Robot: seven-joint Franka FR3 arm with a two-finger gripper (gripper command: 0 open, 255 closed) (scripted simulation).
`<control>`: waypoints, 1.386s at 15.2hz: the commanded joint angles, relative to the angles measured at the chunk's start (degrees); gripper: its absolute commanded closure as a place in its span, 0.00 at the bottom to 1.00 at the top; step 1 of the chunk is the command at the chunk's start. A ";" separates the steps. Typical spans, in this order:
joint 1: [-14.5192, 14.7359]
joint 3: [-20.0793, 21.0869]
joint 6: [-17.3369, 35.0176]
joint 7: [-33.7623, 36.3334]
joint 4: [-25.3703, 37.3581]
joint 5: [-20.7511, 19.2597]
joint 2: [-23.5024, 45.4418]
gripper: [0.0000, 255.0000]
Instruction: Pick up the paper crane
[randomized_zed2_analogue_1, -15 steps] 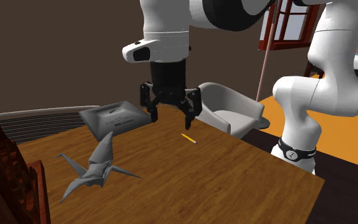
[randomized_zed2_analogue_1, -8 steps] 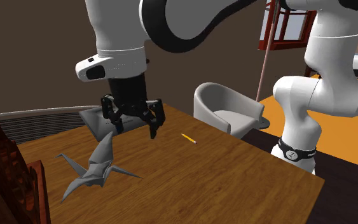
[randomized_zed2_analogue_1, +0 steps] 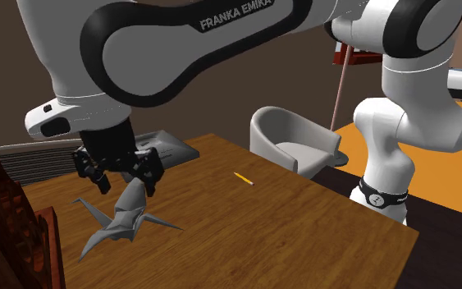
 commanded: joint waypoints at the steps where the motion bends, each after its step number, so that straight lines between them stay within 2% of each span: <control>1: -0.68 0.37 0.09 -1.03 1.91 0.33 2.00 0.00; 7: -0.62 0.70 4.37 -0.89 -1.14 0.75 3.33 0.00; 9: -0.62 0.70 4.38 -0.89 -1.15 0.75 3.32 0.00; 10: -0.64 0.70 4.42 -0.92 -1.20 0.75 3.31 1.00; 21: -0.62 0.59 3.11 -0.92 -0.32 0.60 2.86 1.00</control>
